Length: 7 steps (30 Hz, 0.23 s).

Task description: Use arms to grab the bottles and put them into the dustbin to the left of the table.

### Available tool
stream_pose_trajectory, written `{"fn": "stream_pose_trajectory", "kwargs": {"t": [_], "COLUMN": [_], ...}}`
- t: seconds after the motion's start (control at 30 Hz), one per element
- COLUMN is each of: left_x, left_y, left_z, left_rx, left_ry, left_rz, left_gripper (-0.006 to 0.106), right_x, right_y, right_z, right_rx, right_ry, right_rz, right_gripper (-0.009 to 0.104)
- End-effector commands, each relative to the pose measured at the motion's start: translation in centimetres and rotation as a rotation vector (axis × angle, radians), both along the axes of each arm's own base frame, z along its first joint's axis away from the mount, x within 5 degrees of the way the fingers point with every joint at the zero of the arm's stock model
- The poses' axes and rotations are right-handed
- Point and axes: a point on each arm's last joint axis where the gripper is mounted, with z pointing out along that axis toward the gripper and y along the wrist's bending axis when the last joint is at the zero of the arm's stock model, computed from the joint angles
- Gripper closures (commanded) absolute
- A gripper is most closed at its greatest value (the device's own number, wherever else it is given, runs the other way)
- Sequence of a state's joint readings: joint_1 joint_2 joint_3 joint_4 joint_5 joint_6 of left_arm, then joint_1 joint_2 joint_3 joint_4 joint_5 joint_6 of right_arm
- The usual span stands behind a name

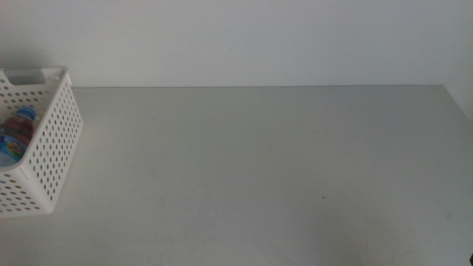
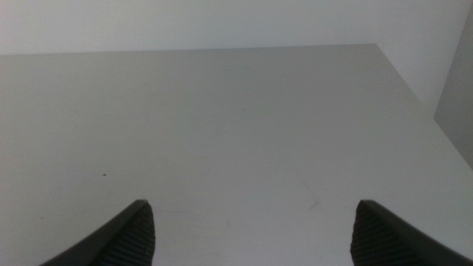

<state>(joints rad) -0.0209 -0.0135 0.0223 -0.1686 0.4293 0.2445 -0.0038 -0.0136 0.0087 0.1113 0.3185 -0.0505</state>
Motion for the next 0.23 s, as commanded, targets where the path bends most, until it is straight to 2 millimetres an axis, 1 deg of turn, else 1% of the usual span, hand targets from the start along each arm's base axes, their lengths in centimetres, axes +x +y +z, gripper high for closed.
{"fn": "stream_pose_trajectory", "kwargs": {"t": [0.0, 0.13, 0.2], "left_x": [0.16, 0.18, 0.18], "left_y": [0.05, 0.06, 0.06], "left_z": [0.86, 0.88, 0.88], "left_rx": [-0.04, -0.04, -0.04], "left_ry": [-0.122, -0.127, -0.127], "left_rz": [0.014, 0.015, 0.015], "left_gripper": [0.008, 0.008, 0.008], "right_x": [-0.05, 0.03, 0.02], "right_y": [-0.12, -0.12, -0.12], "right_z": [1.2, 0.42, 0.38], "right_rx": [-0.014, -0.014, -0.014], "right_ry": [-0.11, -0.084, -0.08], "right_rz": [-0.014, -0.014, -0.013], "right_gripper": [0.027, 0.027, 0.027]}}
